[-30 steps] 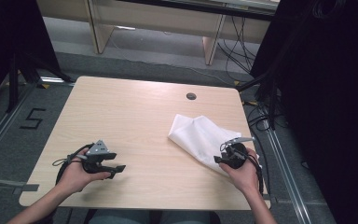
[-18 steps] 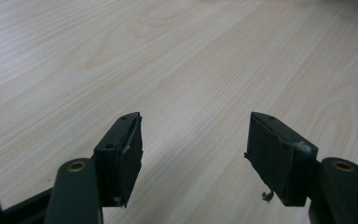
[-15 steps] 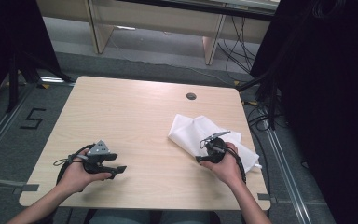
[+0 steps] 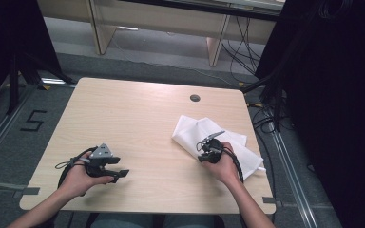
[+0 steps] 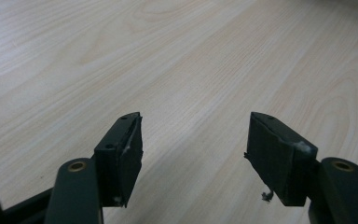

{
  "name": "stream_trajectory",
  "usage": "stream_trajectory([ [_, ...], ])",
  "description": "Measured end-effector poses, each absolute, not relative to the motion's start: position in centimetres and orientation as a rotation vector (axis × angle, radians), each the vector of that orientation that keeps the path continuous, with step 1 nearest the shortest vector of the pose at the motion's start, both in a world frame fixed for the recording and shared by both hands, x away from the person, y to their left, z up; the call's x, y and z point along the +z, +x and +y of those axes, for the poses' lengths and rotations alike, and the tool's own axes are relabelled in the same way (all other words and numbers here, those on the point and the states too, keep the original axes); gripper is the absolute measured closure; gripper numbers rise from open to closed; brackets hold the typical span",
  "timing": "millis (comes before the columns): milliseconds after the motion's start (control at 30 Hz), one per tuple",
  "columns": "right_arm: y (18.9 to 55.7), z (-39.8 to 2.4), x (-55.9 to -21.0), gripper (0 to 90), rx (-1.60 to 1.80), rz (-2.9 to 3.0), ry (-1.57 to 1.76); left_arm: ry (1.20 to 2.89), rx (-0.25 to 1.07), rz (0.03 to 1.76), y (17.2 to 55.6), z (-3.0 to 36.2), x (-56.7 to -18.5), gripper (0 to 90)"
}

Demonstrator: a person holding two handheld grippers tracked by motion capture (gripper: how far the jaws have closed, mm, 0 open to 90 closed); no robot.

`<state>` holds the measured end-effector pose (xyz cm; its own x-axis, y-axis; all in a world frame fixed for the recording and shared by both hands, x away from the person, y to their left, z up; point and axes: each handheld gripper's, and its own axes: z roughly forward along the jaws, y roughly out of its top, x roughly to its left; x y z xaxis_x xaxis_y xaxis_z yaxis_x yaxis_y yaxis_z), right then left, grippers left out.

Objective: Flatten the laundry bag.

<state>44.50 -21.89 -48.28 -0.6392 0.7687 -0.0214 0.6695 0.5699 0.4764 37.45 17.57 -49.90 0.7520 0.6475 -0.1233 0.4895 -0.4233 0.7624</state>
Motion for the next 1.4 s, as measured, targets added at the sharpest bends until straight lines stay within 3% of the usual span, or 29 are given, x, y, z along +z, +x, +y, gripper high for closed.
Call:
stream_trajectory([
  [467,43.4,-20.1,-48.3,88.9,0.674,2.643,1.066,2.06,0.237,0.858,37.2,17.2,-49.8,37.2],
  [1200,38.9,-12.7,-48.0,88.6,0.759,2.847,0.826,2.008,0.228,0.835,37.0,16.9,-49.3,45.1],
  [1300,38.4,-12.0,-47.7,83.0,0.794,2.874,0.81,1.983,0.219,0.842,36.9,16.9,-49.2,47.4],
  [1400,38.3,-12.2,-46.6,69.7,0.895,2.854,0.82,1.983,0.213,0.844,36.9,17.0,-49.0,49.7],
])
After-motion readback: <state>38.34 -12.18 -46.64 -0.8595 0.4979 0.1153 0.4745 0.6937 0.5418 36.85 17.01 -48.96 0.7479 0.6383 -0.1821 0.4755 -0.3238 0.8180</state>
